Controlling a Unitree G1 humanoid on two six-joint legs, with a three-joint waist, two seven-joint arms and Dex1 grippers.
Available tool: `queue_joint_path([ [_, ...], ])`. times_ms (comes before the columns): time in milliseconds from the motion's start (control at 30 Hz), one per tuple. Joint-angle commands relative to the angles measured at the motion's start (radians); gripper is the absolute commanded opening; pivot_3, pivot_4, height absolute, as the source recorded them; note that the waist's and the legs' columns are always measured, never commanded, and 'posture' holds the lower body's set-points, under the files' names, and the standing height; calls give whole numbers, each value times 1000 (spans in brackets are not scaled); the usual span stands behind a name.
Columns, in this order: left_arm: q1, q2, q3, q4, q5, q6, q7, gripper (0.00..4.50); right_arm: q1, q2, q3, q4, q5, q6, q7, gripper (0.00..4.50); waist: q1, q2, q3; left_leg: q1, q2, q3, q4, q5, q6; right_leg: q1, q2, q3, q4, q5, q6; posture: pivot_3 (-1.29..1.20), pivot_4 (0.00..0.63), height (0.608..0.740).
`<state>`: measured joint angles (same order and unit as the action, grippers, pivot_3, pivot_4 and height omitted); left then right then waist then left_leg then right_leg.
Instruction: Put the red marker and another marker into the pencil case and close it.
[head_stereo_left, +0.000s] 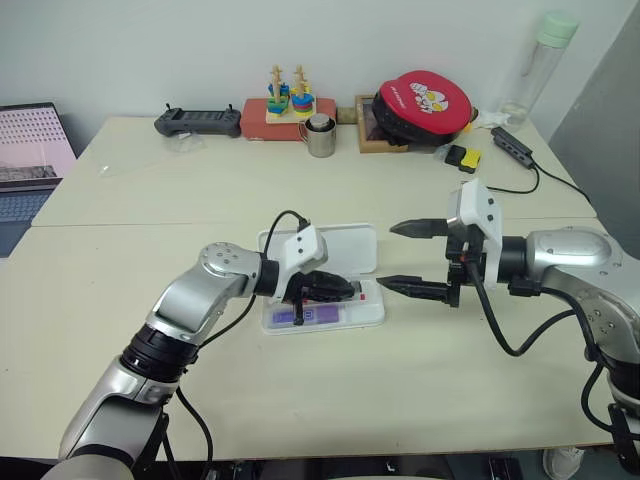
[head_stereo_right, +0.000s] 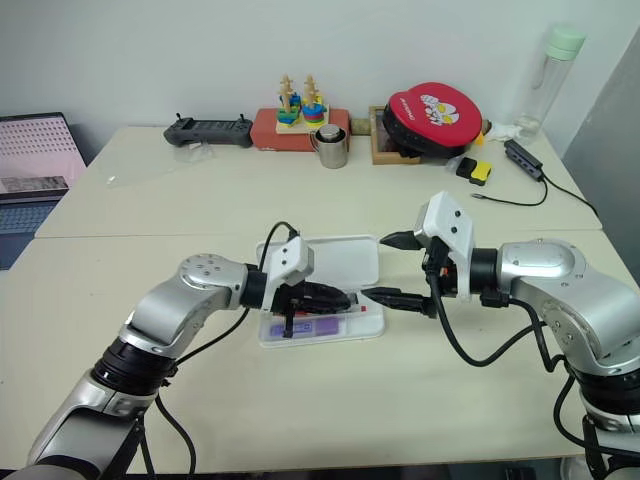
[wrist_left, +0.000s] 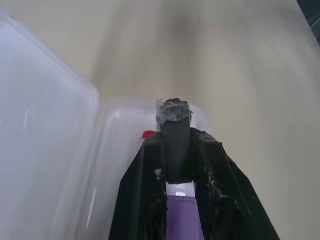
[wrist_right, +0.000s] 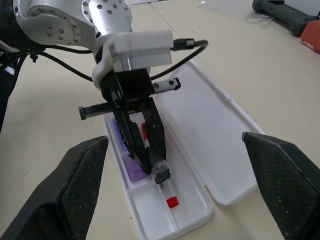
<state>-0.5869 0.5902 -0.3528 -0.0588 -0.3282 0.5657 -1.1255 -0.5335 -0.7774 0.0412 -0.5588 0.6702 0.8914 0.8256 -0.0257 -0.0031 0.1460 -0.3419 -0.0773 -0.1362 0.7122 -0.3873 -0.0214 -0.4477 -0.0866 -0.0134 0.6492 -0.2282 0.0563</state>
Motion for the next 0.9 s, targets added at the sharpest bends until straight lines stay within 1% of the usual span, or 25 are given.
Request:
queue_joint_path([
  [33, -25, -25, -9, 6, 12, -17, -16, 411, 0, 7, -6, -43, 11, 4, -22, 4500, 1, 0, 0, 0, 0, 0, 0, 0, 0, 0, 0, 0, 0, 0, 0, 0, 150, 740],
  [367, 16, -37, -36, -43, 19, 27, -32, 411, 14, 26, 8, -51, 15, 10, -50, 4500, 0, 0, 0, 0, 0, 0, 0, 0, 0, 0, 0, 0, 0, 0, 0, 0, 150, 740],
  [633, 4, -66, -39, -22, 41, 33, -8, 411, 25, 25, 4, -56, 19, 11, -59, 4500, 1, 0, 0, 0, 0, 0, 0, 0, 0, 0, 0, 0, 0, 0, 0, 0, 150, 740],
  [700, 0, -73, -36, -14, 47, 31, -3, 1111, 25, 25, 4, -55, 20, 10, -61, 4500, 1, 0, 0, 0, 0, 0, 0, 0, 0, 0, 0, 0, 0, 0, 0, 0, 150, 740],
  [733, -1, -75, -36, -11, 49, 30, -3, 1195, 25, 25, 4, -54, 21, 10, -62, 4500, 1, 0, 0, 0, 0, 0, 0, 0, 0, 0, 0, 0, 0, 0, 0, 0, 150, 740],
  [900, -2, -81, -36, -13, 52, 33, 0, 2359, 26, 25, 3, -53, 24, 7, -67, 4500, 1, 0, 0, 0, 0, 0, 0, 0, 0, 0, 0, 0, 0, 0, 0, 0, 150, 740],
])
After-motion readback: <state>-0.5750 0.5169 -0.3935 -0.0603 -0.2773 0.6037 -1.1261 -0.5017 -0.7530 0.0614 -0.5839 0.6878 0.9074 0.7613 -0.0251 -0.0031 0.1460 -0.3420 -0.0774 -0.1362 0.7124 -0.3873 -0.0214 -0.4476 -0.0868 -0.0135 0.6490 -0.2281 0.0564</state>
